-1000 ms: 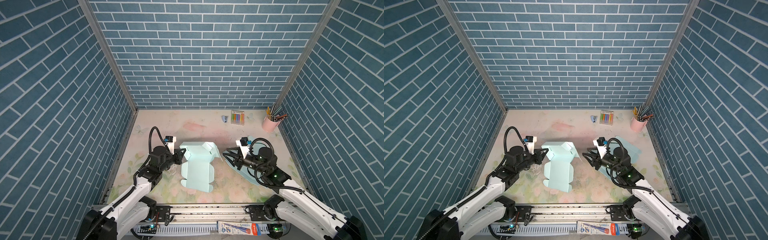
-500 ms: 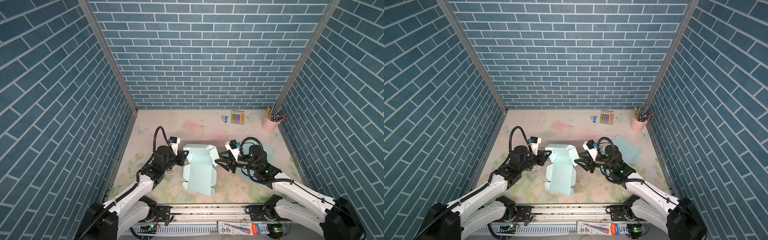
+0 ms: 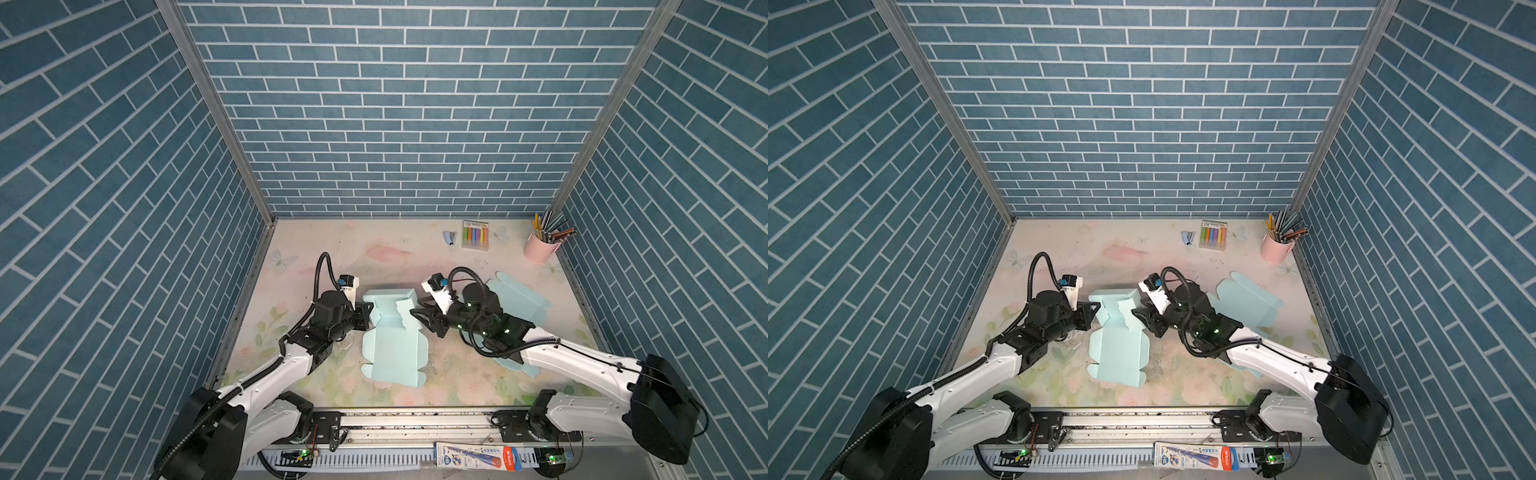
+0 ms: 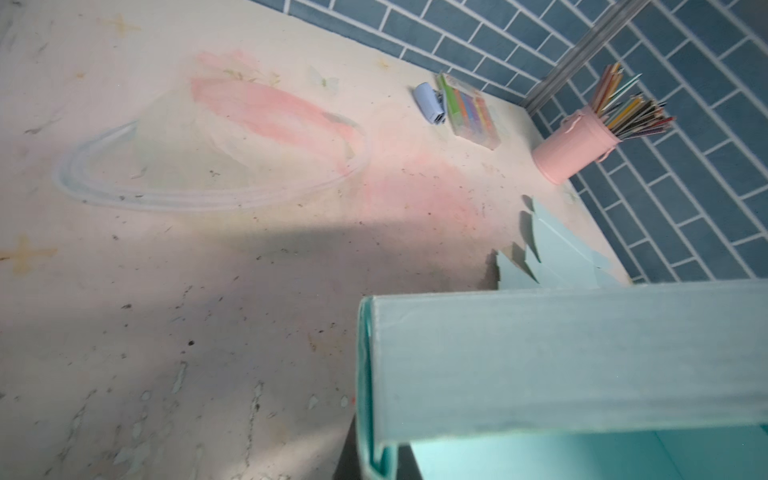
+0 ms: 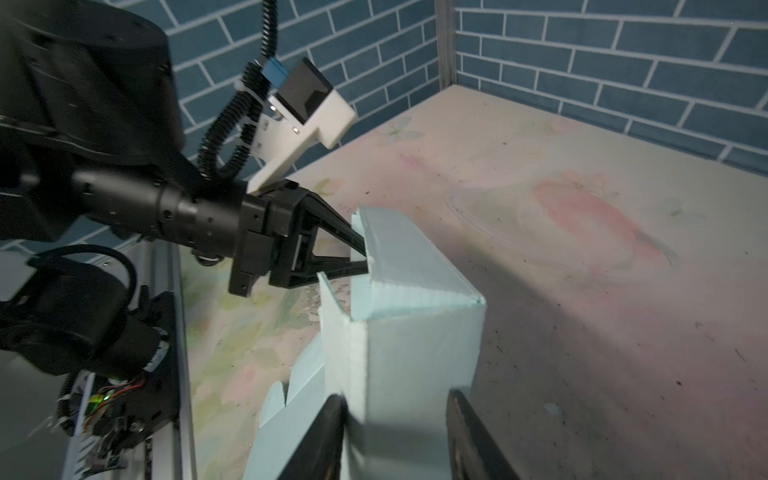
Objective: Fold the paper box
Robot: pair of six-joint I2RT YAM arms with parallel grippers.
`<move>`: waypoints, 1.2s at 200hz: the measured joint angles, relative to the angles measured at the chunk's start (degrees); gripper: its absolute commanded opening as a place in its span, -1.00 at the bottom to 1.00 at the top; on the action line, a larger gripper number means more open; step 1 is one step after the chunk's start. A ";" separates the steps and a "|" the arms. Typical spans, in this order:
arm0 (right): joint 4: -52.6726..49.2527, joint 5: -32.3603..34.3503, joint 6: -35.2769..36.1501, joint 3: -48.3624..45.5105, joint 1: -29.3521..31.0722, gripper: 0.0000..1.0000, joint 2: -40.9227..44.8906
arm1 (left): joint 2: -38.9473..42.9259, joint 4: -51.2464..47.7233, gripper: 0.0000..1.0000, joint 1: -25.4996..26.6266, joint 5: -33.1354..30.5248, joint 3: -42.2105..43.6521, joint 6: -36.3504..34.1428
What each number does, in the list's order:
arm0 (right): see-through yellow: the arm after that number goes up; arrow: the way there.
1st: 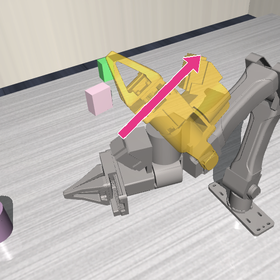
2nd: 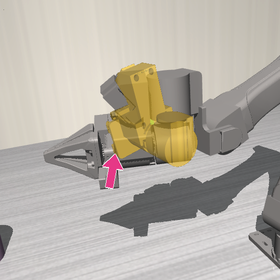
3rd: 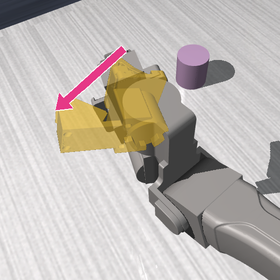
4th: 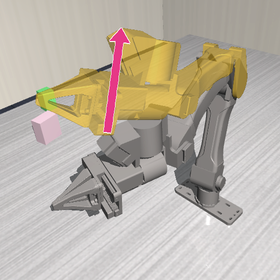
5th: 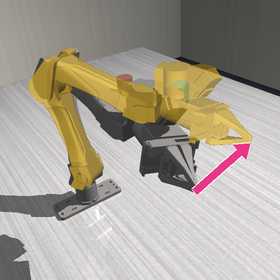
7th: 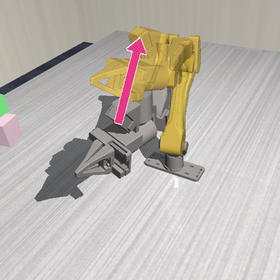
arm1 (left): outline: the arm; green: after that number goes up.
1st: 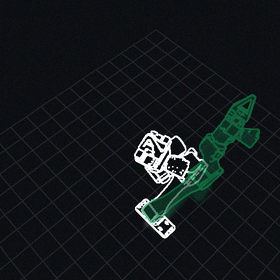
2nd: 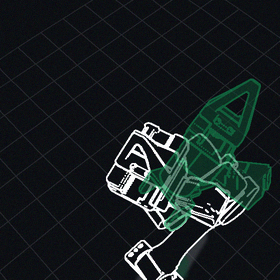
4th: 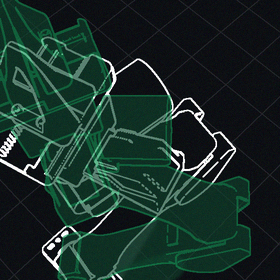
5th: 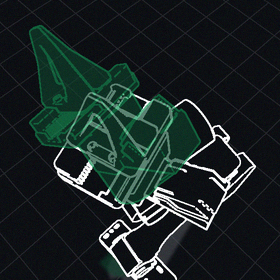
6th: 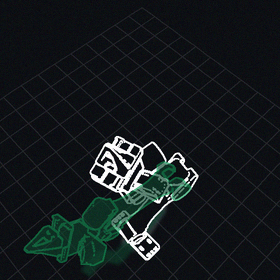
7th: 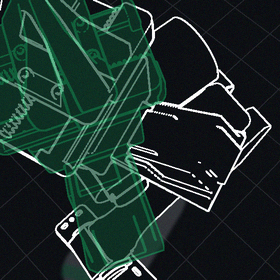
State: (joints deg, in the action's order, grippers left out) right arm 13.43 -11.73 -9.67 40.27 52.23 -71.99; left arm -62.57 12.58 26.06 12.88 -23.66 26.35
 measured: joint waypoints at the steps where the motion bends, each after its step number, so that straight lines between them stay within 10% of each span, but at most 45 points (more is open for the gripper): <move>1: -0.07 0.35 -0.13 0.17 0.17 -0.18 -0.37 | -0.09 -0.07 -1.00 0.00 -0.15 0.00 0.00; 173: -21.35 51.93 -6.58 26.05 10.91 -0.83 -28.13 | -2.01 -2.43 -1.00 12.44 -24.94 0.00 8.24; 240: -21.00 56.43 -8.00 23.96 11.34 -1.00 -27.96 | -3.04 -1.27 -1.00 14.71 -25.24 0.00 10.14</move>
State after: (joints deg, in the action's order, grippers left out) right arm -7.57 44.71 -17.67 64.23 63.57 -99.94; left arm -65.60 11.31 40.77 -12.36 -23.66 36.49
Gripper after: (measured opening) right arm 0.076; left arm 0.079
